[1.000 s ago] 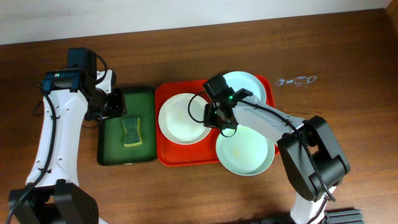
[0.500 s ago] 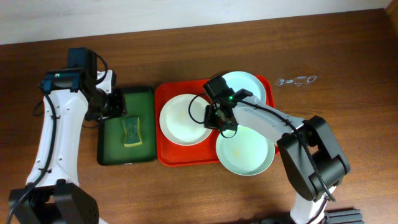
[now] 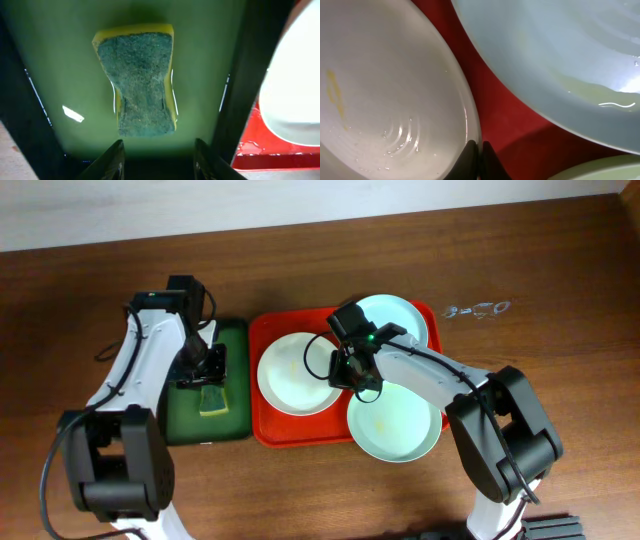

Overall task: Clean dirty plates on tray and stack at the side
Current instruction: 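Lower the left gripper and grasp the yellow-green sponge, then lift the sponge with the left gripper and carry it over the white plate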

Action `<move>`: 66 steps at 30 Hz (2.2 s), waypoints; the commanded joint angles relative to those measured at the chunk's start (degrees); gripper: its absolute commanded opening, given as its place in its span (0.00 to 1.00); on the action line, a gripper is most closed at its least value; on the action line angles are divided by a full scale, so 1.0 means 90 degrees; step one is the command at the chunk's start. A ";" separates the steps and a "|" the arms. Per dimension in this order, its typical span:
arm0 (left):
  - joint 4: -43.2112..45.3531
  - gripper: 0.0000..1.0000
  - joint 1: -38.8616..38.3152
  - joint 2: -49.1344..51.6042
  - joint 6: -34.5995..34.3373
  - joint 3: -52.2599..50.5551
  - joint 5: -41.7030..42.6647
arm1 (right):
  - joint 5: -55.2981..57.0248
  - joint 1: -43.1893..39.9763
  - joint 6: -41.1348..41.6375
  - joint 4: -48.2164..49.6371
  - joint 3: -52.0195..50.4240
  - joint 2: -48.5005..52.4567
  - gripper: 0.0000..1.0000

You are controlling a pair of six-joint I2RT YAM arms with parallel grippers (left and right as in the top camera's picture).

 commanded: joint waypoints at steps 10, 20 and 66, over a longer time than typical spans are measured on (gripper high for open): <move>0.0534 0.46 -0.0007 0.0231 -0.0418 -0.0267 -0.0386 | 0.0063 0.0044 -0.0063 -0.0097 -0.0041 0.0015 0.05; 0.1460 0.38 -0.0007 0.0236 -0.0437 -0.1183 -0.0389 | 0.0061 0.0044 -0.0063 -0.0078 -0.0041 0.0015 0.05; 0.1350 0.00 -0.0262 -0.1326 0.0551 -0.0053 -0.0389 | -0.0471 0.0036 -0.1185 -0.0163 -0.0039 0.0015 0.04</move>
